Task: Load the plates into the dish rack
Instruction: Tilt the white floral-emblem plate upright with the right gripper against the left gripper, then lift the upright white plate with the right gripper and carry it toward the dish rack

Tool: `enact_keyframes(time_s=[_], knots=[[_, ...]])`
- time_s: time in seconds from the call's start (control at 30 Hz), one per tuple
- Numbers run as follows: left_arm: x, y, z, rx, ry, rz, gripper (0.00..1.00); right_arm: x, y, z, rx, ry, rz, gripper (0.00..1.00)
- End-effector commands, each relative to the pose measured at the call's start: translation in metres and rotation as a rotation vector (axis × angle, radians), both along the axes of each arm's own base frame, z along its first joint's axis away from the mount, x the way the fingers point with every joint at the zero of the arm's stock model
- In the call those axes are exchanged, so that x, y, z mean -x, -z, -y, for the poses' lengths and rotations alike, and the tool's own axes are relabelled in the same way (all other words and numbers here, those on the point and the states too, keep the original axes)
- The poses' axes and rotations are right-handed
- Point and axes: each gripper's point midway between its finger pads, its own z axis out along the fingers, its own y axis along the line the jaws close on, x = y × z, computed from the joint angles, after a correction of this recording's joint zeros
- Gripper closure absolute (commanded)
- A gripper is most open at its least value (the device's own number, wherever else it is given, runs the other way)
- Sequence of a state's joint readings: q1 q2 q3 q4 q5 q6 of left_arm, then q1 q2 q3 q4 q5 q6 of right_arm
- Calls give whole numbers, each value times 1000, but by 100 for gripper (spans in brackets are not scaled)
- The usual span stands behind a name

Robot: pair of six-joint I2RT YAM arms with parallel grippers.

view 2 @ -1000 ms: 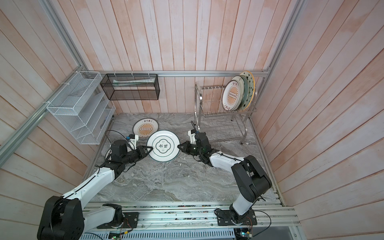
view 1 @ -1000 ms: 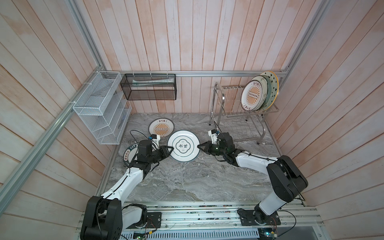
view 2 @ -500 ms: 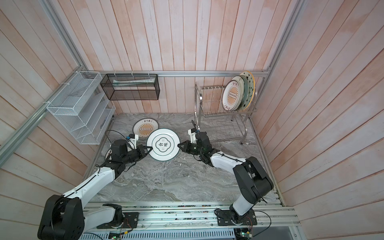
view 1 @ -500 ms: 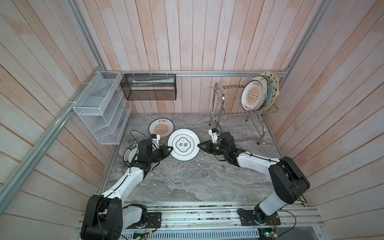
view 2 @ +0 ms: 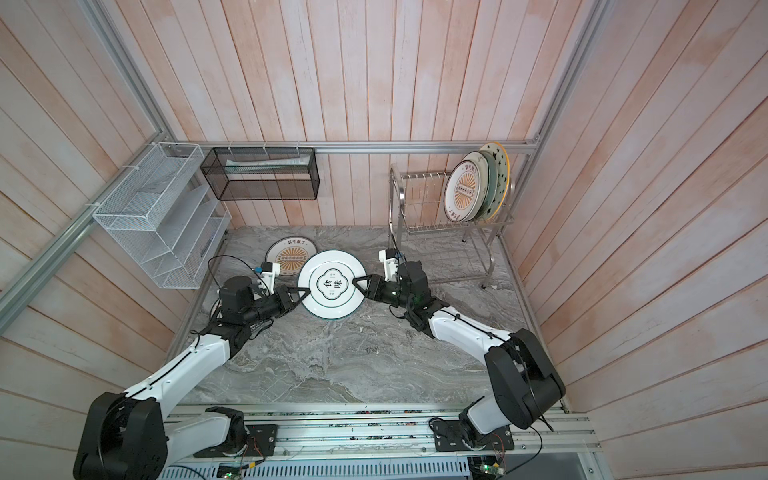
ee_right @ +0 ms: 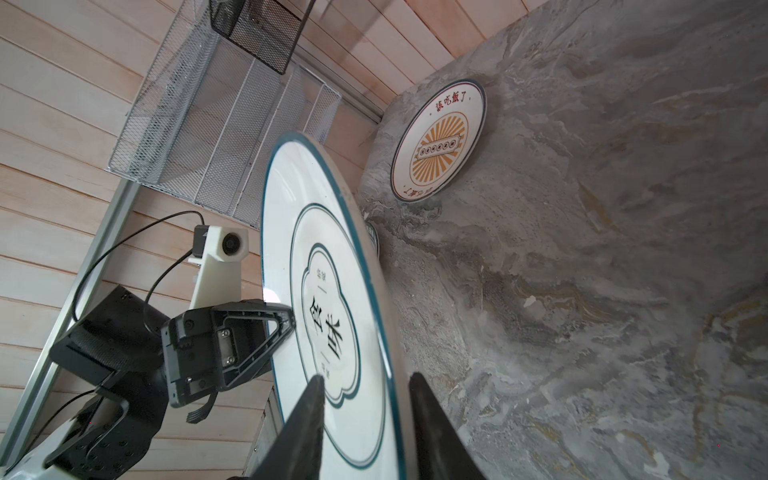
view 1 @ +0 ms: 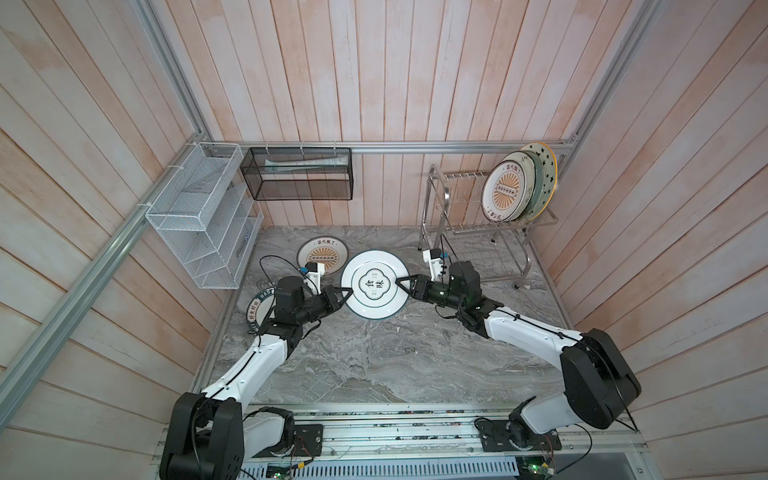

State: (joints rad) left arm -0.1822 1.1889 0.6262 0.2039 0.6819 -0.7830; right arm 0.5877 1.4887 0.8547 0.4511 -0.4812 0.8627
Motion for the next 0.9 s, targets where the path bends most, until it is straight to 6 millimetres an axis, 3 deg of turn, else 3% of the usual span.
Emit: enact_keyframes(time_s=[0.0,0.47,0.87], knots=[[2,-52,9,65,56,154,100,7,-15,-3,-42,-29,58,65],[4,-54,9,73,56,183,100,27,-34,-26,-105,-150,119,70],[1,-48,8,61,48,161,98,30,-40,-31,-114,-180,139,100]])
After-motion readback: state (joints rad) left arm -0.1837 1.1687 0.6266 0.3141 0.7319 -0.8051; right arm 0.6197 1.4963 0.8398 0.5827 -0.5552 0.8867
